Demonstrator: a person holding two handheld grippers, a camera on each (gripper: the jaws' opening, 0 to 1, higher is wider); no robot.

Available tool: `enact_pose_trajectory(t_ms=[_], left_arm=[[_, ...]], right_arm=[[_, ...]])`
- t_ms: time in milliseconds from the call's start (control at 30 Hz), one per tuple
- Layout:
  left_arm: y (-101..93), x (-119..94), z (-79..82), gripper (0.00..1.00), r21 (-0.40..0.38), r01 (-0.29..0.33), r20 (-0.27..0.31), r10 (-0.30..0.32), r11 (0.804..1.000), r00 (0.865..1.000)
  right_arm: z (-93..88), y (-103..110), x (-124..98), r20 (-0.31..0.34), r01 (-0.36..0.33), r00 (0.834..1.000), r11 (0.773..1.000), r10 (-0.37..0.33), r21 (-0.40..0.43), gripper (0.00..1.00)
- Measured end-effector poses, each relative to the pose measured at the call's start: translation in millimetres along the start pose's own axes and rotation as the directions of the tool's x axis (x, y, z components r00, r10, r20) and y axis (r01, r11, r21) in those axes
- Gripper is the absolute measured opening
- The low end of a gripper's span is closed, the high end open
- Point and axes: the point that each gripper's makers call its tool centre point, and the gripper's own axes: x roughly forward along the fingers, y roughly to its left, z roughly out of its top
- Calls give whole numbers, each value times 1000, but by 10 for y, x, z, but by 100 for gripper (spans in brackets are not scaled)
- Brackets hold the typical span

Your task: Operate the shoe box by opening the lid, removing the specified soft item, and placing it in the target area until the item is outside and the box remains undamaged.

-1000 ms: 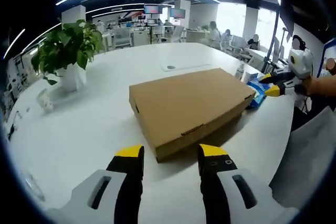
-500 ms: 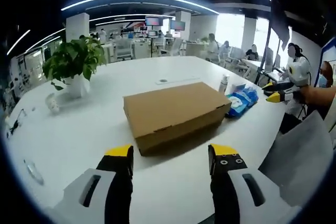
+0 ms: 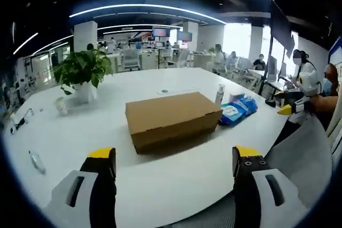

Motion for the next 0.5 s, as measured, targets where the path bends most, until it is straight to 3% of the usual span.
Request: enact_pose_trajectory(t_ms=[100, 500], left_arm=[[-25, -35, -51, 100, 12, -6, 9, 6, 1000, 1000], [4, -99, -91, 100, 24, -14, 21, 13, 1000, 1000]], right_arm=[[-50, 13, -43, 7, 10, 1000, 1000, -10, -4, 87], [-41, 9, -134, 49, 40, 998, 999, -40, 3, 96]])
